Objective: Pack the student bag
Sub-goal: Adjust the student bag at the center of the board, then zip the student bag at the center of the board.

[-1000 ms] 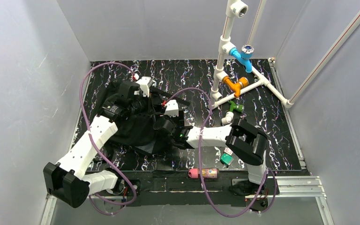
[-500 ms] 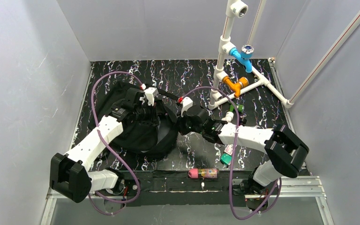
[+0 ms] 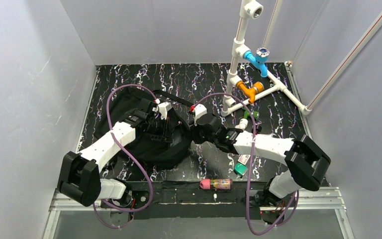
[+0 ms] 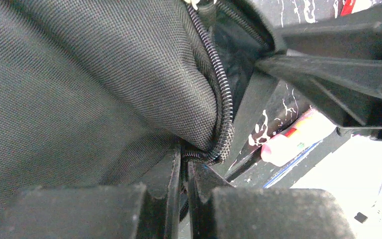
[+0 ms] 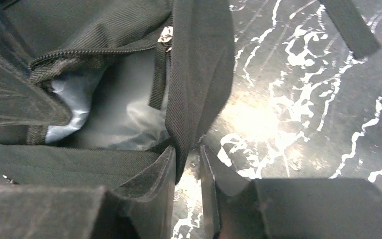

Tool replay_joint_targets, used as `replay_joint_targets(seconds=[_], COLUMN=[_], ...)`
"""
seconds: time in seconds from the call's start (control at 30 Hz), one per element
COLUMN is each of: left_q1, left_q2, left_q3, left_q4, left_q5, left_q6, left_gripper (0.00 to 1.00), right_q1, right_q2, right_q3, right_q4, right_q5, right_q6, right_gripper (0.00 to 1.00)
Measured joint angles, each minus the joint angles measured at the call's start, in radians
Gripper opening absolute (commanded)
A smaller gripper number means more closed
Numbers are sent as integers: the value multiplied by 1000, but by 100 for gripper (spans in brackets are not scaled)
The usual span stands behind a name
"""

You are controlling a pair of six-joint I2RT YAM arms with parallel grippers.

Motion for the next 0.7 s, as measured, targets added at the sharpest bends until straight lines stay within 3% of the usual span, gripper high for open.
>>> replay_joint_targets(seconds=[0.1, 0.3, 0.5, 0.63, 0.7], left_q1=[0, 2, 2, 2, 2], left_q2=[-13, -33, -34, -37, -38], left_q3=[-20, -29, -29, -29, -29], left_q4=[0, 2, 2, 2, 2], left_q5=[2, 5, 5, 5, 5], left_q6=[0, -2, -13, -13, -14], left_gripper=[0, 0, 0, 0, 0], right_q1=[-2, -3, 70, 84, 84], right_q2=[-20, -39, -84, -85, -76], right_q3=[4, 60, 126, 142, 142], right_q4=[-40, -127, -133, -82, -53], right_q5=[39, -2, -16, -24, -24], right_q6=[-32, -36, 77, 169, 224], right_gripper=[50, 62, 66, 58, 39])
